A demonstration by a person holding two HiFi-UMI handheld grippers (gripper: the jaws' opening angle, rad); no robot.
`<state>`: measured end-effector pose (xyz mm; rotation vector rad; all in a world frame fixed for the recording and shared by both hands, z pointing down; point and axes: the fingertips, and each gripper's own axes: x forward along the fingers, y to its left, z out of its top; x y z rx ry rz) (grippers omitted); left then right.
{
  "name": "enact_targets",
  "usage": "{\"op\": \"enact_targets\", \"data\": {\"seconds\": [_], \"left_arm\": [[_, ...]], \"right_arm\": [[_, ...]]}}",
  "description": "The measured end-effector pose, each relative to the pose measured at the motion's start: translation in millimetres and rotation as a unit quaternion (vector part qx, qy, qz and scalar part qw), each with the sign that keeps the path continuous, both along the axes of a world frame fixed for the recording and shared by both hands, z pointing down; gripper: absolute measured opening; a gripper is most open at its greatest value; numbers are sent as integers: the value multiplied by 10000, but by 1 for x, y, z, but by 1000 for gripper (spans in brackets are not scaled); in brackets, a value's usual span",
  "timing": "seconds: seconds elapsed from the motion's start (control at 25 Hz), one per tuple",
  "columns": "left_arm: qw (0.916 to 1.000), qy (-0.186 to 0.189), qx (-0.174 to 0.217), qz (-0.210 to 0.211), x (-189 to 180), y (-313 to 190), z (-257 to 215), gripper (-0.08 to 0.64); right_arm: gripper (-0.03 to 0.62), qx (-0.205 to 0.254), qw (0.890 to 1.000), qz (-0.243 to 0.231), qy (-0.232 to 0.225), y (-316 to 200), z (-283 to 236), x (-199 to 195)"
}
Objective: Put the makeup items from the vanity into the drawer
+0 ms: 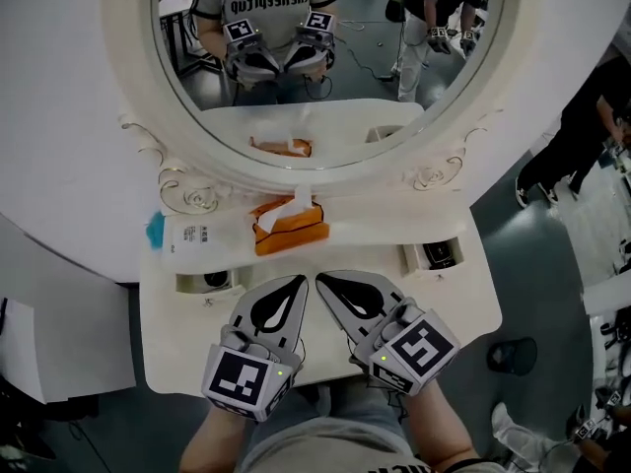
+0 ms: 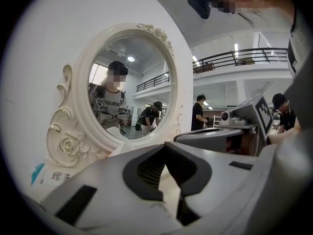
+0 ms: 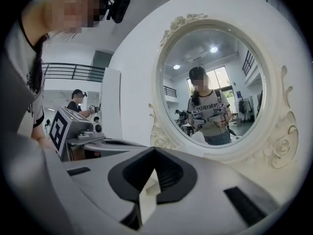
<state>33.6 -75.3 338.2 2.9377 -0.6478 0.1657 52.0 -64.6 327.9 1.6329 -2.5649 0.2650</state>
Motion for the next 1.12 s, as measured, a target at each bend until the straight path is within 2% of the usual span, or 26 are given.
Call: {"op": "enact_targets", "data": {"seconds": [0.48, 1.12], "left_arm": [[9995, 0, 52, 303, 34, 10, -6, 37], [9997, -9, 65, 247, 36, 9, -7, 37]], "right_arm": [[10, 132, 9995, 268, -61, 12, -10, 32], [9, 196, 9996, 195, -56, 12, -13, 34]]}}
